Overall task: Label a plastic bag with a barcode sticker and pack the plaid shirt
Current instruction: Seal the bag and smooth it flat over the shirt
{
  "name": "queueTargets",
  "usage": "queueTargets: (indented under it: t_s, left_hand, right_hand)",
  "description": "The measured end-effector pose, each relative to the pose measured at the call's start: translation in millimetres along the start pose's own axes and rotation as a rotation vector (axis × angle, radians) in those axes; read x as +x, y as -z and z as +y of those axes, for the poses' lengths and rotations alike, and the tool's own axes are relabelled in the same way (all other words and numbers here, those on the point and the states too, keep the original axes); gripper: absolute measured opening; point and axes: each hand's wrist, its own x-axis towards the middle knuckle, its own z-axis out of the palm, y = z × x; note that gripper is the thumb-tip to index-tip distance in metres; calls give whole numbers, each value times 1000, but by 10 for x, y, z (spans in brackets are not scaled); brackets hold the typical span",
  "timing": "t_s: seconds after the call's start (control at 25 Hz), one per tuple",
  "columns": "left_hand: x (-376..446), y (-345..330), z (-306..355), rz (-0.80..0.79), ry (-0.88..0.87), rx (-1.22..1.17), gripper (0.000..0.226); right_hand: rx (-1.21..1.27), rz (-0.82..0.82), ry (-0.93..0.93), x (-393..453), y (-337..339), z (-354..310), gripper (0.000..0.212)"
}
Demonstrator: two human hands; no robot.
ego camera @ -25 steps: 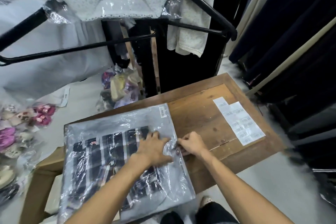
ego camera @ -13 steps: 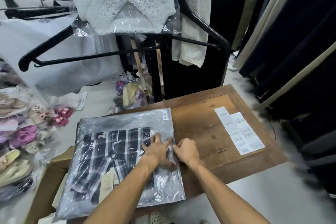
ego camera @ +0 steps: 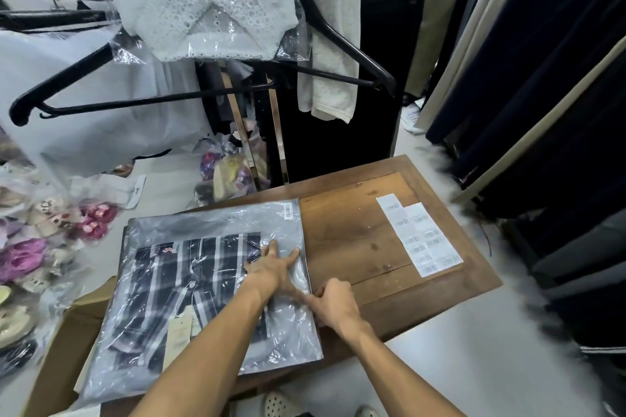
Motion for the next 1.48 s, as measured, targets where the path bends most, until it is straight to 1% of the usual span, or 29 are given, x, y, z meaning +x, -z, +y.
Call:
queueTargets:
  t_s: [0.04, 0.12, 0.2, 0.24, 0.28, 0.32, 0.36, 0.4, 0.44, 0.52, 0.56, 0.68, 0.8, 0.92, 1.04, 1.2, 1.32, 1.4, 1.48]
  left_hand:
    - [-3, 6, -4, 10, 5, 14, 124]
    - [-12, 13, -28, 30, -11, -24, 116]
    - [-41, -32, -67, 81, -79, -244, 105]
    - [-90, -75, -85, 143, -120, -347, 97]
    - [-159, -137, -93, 218, -162, -391, 89]
    - [-250, -205, -82, 279, -201, -368, 83]
    - [-329, -292, -49, 305, -237, -314, 80]
    - [-409, -382, 6, 297, -260, -241, 81]
    - [-481, -474, 65, 256, -254, -160, 85]
    - [-546, -629, 176, 163, -187, -65, 95]
    - [-547, -667, 207, 119, -147, -76, 94]
    - [-503, -636, 236, 34, -89, -128, 76]
    - [-486, -607, 245, -1, -66, -104, 73]
    - [-488, -653, 250, 9, -48, -79, 74]
    - [-448, -666, 254, 41, -62, -39, 74]
    - [-357, -499, 220, 54, -77, 33, 74]
    - [-310, -353, 198, 79, -130, 49, 71]
    - [-269, -282, 168, 103, -169, 19, 63]
    - [-205, -189, 87, 178, -193, -140, 38]
  right_hand:
    - [9, -12, -12, -8, -28, 57, 54]
    - [34, -53, -11, -19, -67, 146, 42]
    - [65, -69, -6, -133, 13, 129, 35]
    - [102, -84, -11, -183, 58, 134, 32]
    - [153, -102, -23, -218, 103, 148, 28]
    - [201, -112, -30, -233, 150, 176, 24]
    - [231, -113, -31, -230, 195, 211, 21]
    - [254, -103, -28, -212, 234, 243, 20]
    - [270, -95, -25, -194, 269, 260, 19]
    - [282, -76, -10, -149, 323, 270, 18]
    - [277, -80, -1, -126, 338, 273, 18]
    - [246, -93, 36, -98, 363, 285, 21]
    - [227, -78, 44, -112, 311, 353, 24]
    - [183, -66, 45, -184, 235, 478, 23]
    - [158, -41, 13, -253, 265, 459, 20]
    - [34, -42, -10, -367, 325, 442, 19]
    - [-21, -79, -40, -394, 368, 457, 22]
    - [-105, -131, -50, -365, 439, 393, 28]
    - [-222, -165, -53, -319, 497, 293, 35]
